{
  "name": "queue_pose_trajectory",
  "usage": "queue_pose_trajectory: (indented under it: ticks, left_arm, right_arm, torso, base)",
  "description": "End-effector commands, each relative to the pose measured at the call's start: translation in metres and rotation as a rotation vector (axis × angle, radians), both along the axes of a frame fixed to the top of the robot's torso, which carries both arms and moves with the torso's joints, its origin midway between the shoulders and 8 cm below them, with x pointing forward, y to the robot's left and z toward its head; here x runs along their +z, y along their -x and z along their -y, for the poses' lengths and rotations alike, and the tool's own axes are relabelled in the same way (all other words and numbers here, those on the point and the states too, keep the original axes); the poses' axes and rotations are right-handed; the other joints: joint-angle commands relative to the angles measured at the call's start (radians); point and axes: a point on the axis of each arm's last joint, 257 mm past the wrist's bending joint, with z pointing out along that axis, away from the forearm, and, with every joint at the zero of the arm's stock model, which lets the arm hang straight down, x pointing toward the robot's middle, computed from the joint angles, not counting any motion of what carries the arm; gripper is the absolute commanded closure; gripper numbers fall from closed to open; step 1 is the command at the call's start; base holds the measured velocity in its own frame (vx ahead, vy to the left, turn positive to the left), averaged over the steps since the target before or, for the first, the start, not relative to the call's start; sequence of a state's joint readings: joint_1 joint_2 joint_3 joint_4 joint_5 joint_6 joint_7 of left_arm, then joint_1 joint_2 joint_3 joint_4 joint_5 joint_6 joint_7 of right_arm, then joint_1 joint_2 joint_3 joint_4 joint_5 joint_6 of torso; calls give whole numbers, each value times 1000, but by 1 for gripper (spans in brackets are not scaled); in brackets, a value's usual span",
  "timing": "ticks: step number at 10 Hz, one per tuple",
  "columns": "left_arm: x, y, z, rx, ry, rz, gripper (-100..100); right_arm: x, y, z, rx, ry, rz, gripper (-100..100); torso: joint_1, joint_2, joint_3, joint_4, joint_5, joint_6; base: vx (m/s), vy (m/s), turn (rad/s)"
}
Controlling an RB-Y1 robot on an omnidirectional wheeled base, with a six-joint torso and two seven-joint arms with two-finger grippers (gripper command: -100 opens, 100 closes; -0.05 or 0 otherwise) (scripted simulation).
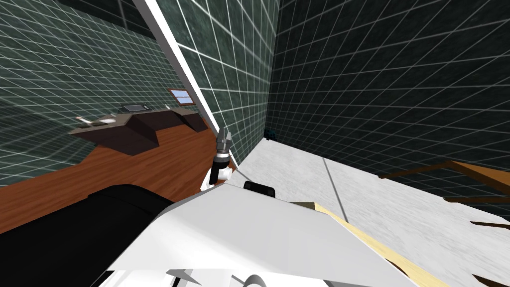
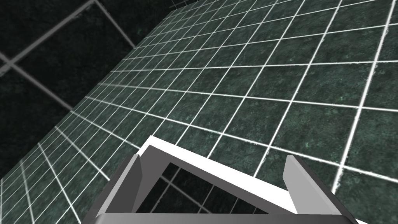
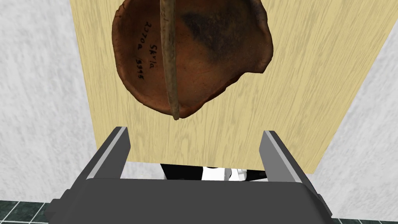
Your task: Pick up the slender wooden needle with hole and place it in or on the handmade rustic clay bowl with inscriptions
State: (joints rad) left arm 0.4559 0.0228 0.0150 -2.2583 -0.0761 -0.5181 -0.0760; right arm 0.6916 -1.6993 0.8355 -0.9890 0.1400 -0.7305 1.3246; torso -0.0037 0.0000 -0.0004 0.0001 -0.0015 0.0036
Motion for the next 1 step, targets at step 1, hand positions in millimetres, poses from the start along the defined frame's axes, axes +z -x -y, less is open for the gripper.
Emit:
queue_pose_trajectory:
  ticks: [1]
  left_arm:
    - [0,0,0,0,0,0,0]
  right_arm:
    - [0,0,0,0,0,0,0]
  torso:
    - [0,0,0,0,0,0]
  base:
    - [0,0,0]
